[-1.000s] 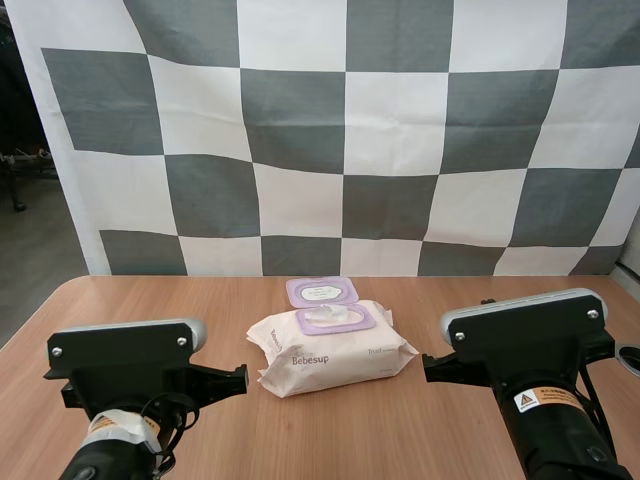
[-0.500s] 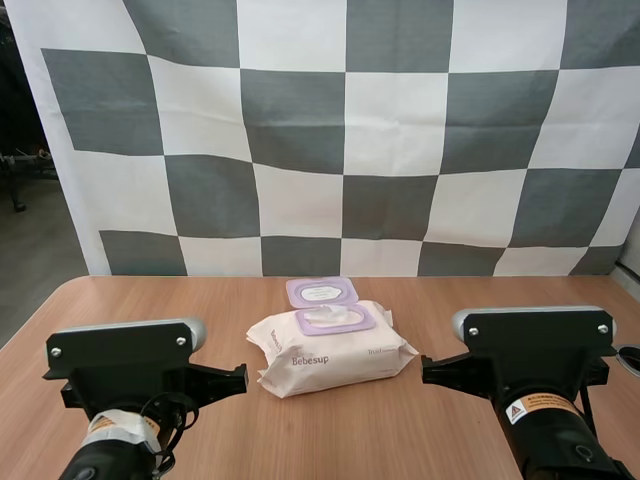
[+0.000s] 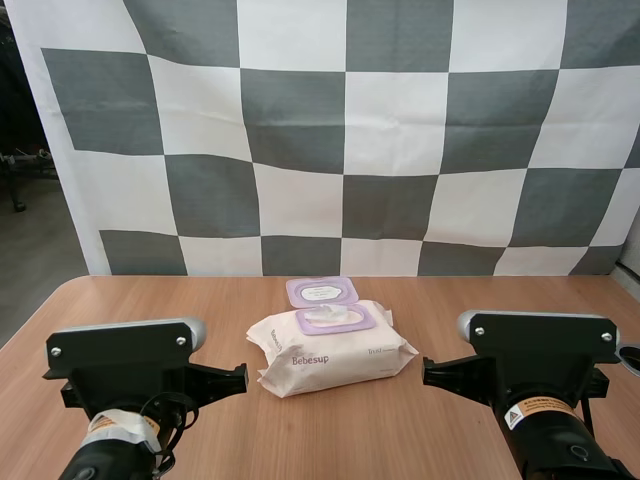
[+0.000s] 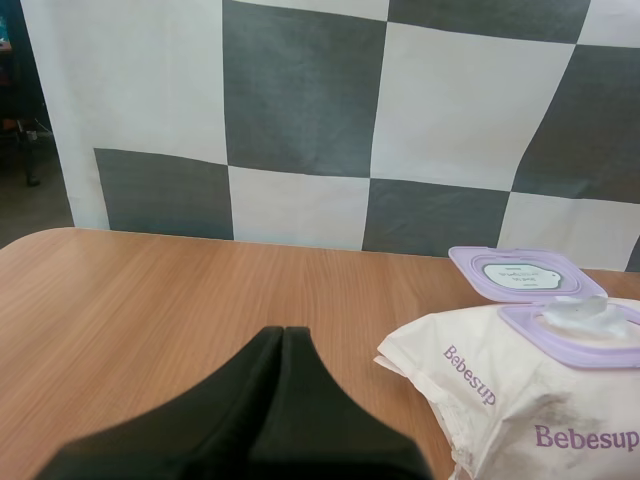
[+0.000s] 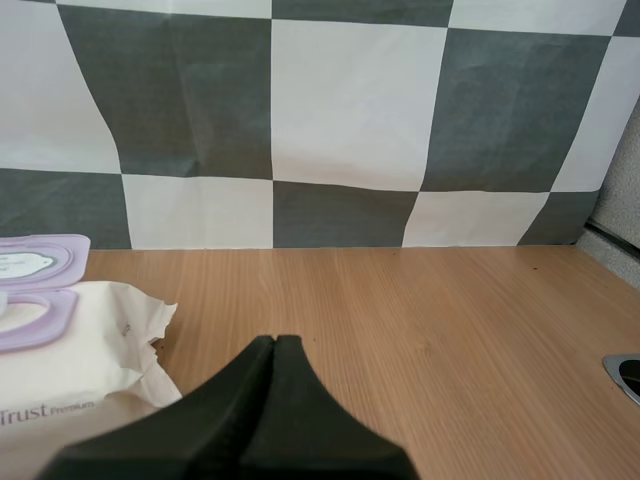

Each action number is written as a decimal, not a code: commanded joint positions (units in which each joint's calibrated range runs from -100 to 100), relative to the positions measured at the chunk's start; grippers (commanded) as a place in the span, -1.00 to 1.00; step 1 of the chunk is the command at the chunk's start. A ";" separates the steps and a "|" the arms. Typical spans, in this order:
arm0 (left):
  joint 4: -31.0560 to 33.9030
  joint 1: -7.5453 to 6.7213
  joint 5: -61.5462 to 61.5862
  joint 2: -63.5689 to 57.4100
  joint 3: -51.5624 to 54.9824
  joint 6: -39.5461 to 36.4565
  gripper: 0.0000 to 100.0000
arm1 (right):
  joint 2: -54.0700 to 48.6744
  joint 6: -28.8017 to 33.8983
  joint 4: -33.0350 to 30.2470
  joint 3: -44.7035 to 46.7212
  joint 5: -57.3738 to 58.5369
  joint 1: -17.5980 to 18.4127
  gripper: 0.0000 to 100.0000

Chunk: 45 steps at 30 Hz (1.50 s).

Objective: Open the wet wipes lid

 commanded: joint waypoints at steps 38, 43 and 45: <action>0.00 0.05 -0.59 0.00 0.00 -0.01 -1.00 | -11.04 0.51 -6.49 0.00 4.33 5.80 -1.00; 0.00 0.05 -0.59 0.00 0.00 -0.01 -1.00 | -11.04 0.92 -6.49 0.00 4.35 5.80 -1.00; 0.00 0.05 -0.59 0.00 0.00 -0.01 -1.00 | -11.04 0.92 -6.49 0.00 4.35 5.80 -1.00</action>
